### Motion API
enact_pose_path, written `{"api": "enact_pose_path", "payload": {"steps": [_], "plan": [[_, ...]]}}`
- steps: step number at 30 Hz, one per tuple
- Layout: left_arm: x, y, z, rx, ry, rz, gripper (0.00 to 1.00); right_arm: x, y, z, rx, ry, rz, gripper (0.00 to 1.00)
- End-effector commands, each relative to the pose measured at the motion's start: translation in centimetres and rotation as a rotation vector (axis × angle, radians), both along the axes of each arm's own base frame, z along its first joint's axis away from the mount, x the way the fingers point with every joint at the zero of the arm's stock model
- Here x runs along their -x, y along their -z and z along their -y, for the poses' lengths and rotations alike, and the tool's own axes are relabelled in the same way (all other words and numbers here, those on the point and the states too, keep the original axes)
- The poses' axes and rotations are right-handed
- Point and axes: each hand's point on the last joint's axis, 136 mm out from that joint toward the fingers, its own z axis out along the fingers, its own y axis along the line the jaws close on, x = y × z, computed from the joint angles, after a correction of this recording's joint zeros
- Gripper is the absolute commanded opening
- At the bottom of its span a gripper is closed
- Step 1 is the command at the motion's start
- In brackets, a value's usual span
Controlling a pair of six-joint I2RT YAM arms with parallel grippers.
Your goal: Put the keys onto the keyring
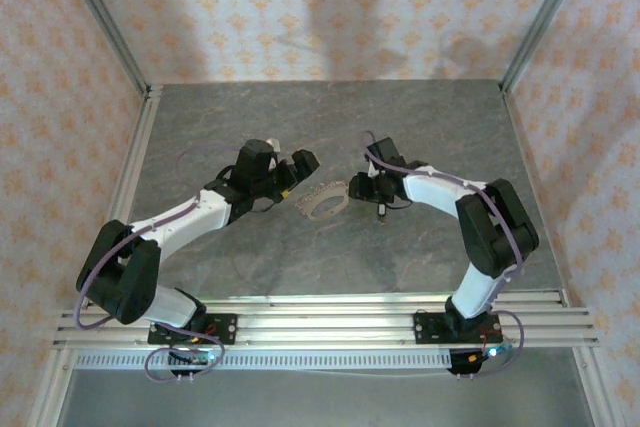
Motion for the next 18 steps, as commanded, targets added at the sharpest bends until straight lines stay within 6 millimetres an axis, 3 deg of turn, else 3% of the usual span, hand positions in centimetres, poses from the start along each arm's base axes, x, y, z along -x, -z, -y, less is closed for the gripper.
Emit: {"api": "enact_pose_path", "payload": {"steps": [1,12,18], "plan": [[0.7,0.7,-1.1,0.007,-0.113,-0.104,1.0,0.5,-0.1,-0.9,-0.054,0.022,0.0,0.42],[3.3,4.8,-0.2,-0.109,-0.109,-0.186,1.0,-0.6,1.0,-1.1,-0.035,0.037,0.003,0.42],[3.5,6.7,0.7,-0.111,-0.095,-0.216,1.0,-0.8,1.4,-1.4,-0.042,0.046,-0.003,0.42]]}}
